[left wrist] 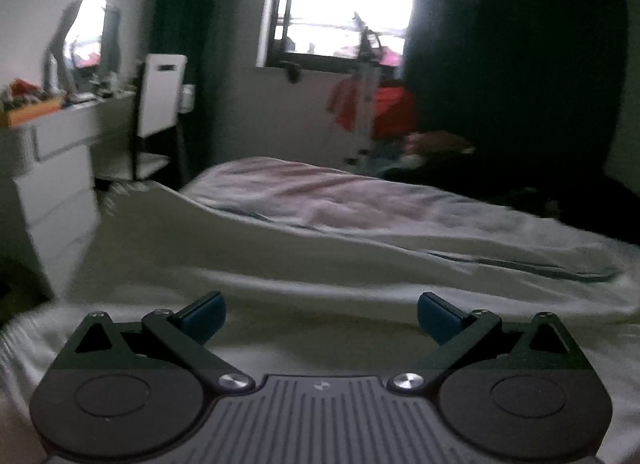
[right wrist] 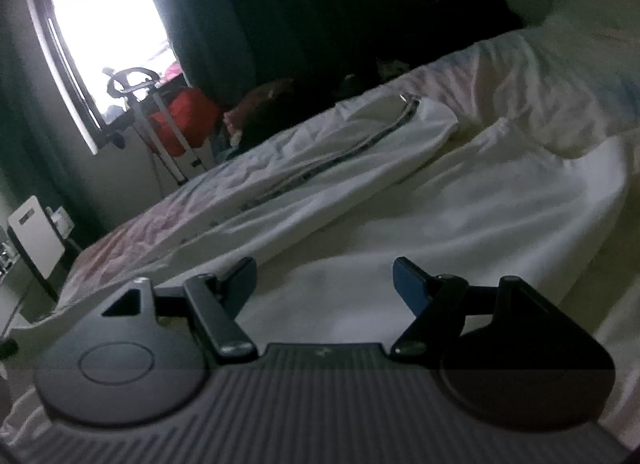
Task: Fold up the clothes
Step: 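Grasp the white elastic waistband with the left gripper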
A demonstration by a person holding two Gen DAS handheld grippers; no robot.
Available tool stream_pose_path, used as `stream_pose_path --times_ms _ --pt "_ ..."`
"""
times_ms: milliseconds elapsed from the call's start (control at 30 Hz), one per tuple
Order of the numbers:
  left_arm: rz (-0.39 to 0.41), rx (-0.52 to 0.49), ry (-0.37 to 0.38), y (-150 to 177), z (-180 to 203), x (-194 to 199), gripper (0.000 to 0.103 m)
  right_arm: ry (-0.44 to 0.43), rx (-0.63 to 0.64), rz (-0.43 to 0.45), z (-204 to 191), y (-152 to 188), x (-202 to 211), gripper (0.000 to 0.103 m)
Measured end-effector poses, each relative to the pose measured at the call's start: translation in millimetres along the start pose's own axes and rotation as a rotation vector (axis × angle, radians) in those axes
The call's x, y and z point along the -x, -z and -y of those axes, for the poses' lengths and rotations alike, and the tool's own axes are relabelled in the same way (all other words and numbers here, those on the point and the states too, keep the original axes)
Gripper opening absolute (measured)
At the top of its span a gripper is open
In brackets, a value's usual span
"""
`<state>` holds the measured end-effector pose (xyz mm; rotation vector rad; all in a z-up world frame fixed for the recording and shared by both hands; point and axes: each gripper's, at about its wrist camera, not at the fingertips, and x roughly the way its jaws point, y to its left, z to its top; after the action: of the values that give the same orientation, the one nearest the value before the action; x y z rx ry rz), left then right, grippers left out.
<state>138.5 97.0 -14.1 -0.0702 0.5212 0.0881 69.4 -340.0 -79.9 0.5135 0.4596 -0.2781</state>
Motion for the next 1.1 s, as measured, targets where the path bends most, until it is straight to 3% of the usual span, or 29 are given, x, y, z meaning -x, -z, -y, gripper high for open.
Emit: stream_pose_path --times_ms 167,433,533,600,667,867,1033,1100 --pt "-0.035 -0.01 -0.156 -44.9 -57.2 -55.7 0.102 0.012 -0.006 -0.039 -0.6 6.0 -27.6 0.077" --pt "-0.177 0.334 -0.133 -98.5 -139.8 -138.9 0.093 0.043 0.036 -0.038 -16.7 12.8 -67.4 0.077" --pt "-0.273 0.434 -0.147 -101.0 -145.1 -174.7 0.069 0.058 0.066 -0.052 -21.2 17.2 -84.4 0.076" --pt "-0.265 0.456 -0.18 -101.2 -145.1 -183.8 0.052 0.066 0.073 -0.067 -23.1 18.8 -94.3 0.076" --pt "-0.249 0.454 -0.216 -103.0 -144.6 -192.1 0.011 0.068 0.082 -0.069 -24.8 19.7 -98.3 0.076" --pt "-0.144 0.456 -0.256 -131.3 -136.5 -207.1 0.005 0.077 0.103 -0.039 -25.0 19.6 -95.9 0.076" --pt "-0.126 0.503 -0.343 -158.2 -133.6 -241.6 0.005 0.093 0.115 -0.029 -24.4 21.5 -97.7 0.076" --pt "-0.145 0.484 -0.363 -154.8 -130.0 -261.7 0.005 0.1 0.12 -0.026 -24.5 22.1 -99.5 0.076"
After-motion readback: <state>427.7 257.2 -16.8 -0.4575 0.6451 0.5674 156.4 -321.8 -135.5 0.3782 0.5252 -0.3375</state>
